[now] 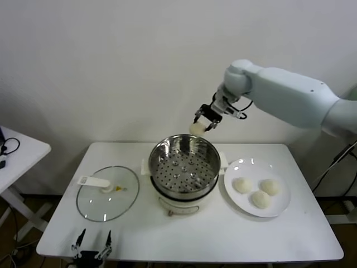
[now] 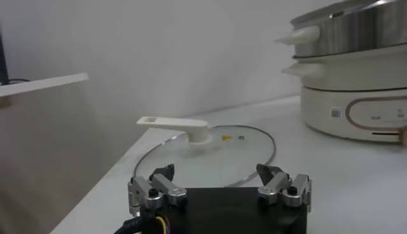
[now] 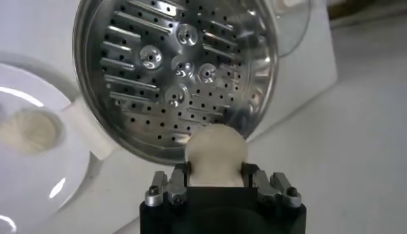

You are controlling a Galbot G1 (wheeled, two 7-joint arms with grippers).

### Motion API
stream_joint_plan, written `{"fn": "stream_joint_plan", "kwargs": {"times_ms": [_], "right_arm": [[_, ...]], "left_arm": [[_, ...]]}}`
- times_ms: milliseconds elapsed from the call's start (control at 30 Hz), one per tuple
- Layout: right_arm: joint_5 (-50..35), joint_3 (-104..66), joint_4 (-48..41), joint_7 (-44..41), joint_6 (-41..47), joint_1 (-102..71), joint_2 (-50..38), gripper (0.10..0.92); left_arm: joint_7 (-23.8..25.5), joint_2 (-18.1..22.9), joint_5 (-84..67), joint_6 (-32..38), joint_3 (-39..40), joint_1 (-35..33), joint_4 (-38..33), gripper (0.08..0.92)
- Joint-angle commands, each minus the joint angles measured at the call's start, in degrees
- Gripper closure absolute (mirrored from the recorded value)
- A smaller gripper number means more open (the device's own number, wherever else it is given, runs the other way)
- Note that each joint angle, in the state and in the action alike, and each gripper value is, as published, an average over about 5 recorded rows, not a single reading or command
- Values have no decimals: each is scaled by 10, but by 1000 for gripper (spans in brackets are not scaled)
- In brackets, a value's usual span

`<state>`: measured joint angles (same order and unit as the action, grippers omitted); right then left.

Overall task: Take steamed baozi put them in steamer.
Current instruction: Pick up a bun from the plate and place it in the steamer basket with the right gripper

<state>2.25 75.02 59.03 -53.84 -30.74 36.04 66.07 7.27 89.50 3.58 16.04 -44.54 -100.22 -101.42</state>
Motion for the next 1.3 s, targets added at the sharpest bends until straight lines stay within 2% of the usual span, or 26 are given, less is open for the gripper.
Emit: {"fn": "stream_joint_plan", "kwargs": {"times_ms": [33,667,1100,1200,1300], "right_arm": [[87,3,-28,32,-82,-49,45,466],[116,-3,-99,44,-111,-90,112,448],[116,3,-119,36,-125,-92,125,434],[117,2,-118,34,-125,-92,125,415],[115,2,-117,38,-128,-90,127,356]], "left_arm": [[-2,1,1,0,0,0,3,177],[-3,1,4,2,-1,-1,10,177],[-3,0,4,2,-1,7,16,177],[-3,0,4,3,0,9,18,177],[-3,0,4,3,0,11,18,177]]}}
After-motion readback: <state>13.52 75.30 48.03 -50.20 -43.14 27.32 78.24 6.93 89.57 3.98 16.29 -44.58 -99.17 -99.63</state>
